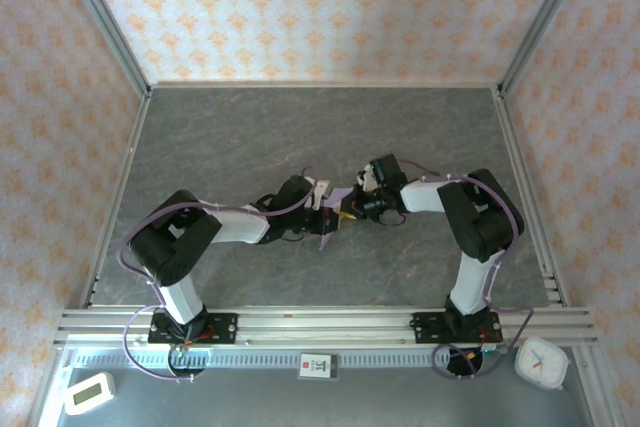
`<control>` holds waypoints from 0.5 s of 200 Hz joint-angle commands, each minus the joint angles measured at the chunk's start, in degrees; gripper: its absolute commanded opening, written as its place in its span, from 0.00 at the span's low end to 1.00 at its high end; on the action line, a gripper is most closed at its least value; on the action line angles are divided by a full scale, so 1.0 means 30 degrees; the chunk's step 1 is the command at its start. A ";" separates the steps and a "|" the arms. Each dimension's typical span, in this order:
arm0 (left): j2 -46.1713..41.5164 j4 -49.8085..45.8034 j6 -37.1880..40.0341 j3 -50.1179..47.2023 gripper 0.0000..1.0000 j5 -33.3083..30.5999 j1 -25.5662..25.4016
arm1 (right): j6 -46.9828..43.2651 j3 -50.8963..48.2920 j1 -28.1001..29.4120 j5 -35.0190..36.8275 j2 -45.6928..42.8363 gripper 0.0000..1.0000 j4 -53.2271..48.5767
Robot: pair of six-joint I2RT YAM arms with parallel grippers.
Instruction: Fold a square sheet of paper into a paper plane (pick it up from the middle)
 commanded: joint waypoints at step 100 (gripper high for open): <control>0.0407 -0.0791 0.1251 -0.1787 0.00 -0.1172 -0.0789 | -0.0099 -0.0458 0.0137 0.2997 0.1982 0.00 -0.2654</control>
